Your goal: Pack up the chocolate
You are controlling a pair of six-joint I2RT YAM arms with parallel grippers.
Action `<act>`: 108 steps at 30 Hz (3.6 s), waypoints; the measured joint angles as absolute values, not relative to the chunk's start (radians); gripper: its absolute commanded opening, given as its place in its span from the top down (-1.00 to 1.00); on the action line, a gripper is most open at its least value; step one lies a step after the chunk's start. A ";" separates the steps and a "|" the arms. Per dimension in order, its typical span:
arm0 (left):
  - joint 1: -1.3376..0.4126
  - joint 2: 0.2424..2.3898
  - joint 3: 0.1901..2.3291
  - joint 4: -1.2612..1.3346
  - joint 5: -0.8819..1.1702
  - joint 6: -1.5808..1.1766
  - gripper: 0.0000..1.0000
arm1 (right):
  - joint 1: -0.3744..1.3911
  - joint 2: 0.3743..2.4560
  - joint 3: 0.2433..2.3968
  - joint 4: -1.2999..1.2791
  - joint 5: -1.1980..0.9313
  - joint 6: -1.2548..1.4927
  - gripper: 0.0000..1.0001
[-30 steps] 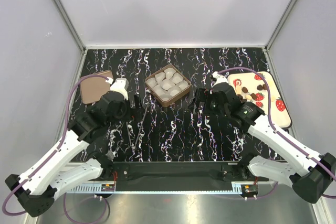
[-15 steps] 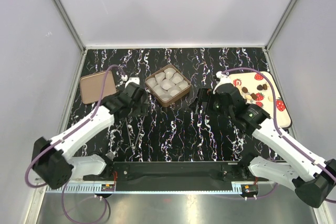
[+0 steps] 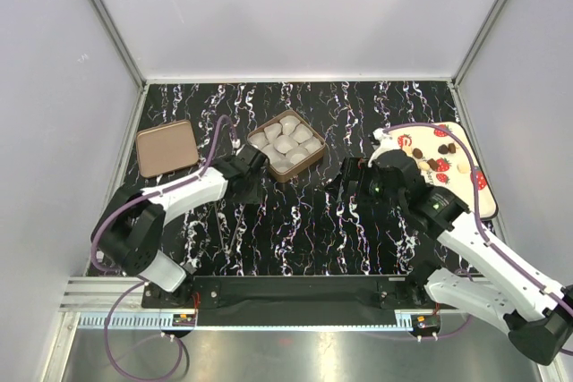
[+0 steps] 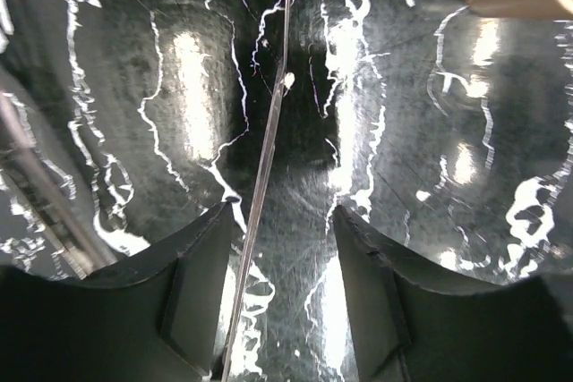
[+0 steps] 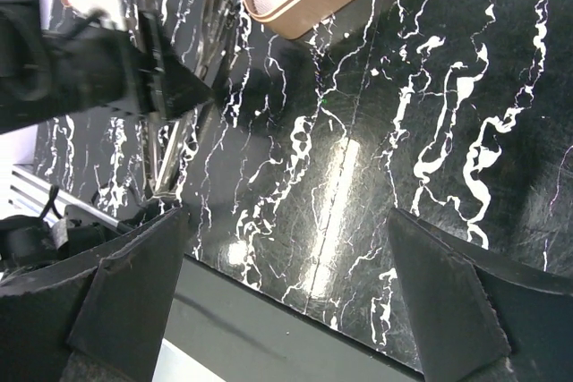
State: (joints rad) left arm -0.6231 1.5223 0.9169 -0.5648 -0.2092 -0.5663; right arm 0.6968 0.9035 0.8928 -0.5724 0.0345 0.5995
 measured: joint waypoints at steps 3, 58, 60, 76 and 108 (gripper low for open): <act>-0.623 1.569 0.902 -0.539 -0.201 -0.580 0.20 | 0.697 0.886 0.891 -0.572 0.035 0.599 -1.00; -0.700 1.115 0.891 0.247 0.532 -0.984 -0.01 | 0.699 0.920 0.651 0.347 -0.588 0.798 1.00; -0.700 1.115 0.902 0.218 0.528 -0.962 -0.35 | 0.699 0.903 0.640 0.345 -0.575 0.798 1.00; -0.677 0.941 1.026 -0.393 0.112 -0.715 -0.98 | 0.699 0.963 0.907 -0.436 0.004 0.574 1.00; -0.673 0.688 1.002 -0.665 -0.092 -0.554 -0.98 | 0.703 1.435 0.775 -0.566 0.058 0.573 0.56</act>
State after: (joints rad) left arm -0.6731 0.6884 1.0016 -0.6655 -0.0921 -0.5541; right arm 0.7033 1.4353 0.7750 -0.5655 0.0582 0.5732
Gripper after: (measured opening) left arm 0.988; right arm 0.199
